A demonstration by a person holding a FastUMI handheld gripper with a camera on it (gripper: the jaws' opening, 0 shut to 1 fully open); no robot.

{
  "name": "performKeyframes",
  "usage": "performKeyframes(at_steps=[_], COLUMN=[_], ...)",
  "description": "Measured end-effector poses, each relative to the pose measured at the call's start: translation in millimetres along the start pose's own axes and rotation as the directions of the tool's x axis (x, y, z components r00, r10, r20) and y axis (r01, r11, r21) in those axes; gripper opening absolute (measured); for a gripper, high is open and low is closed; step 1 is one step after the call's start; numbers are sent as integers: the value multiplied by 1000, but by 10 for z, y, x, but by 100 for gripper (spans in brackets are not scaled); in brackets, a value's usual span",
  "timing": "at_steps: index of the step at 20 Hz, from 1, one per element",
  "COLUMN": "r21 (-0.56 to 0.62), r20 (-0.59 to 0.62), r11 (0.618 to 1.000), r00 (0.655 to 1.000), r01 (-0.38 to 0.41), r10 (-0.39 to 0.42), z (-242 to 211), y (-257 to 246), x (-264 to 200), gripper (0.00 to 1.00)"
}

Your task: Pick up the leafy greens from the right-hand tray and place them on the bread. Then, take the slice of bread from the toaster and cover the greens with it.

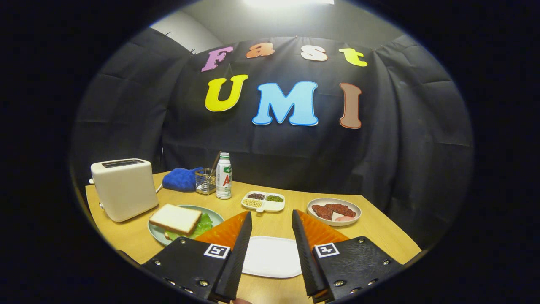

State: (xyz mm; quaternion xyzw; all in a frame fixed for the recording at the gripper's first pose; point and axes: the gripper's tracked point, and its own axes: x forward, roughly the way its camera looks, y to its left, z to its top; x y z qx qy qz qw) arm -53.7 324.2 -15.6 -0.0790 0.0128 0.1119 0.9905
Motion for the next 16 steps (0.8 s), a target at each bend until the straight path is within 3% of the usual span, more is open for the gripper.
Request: performKeyframes(at_steps=[6, 12, 16], r21=[49, -207, -231], r20=[-7, 85, 111], r11=[991, 953, 950], r00=[992, 974, 975], r01=[128, 222, 212], r10=[-128, -209, -191], z=[-229, -190, -155], y=[-1291, -2095, -2742], x=[-151, -364, -231], gripper=[58, 58, 58])
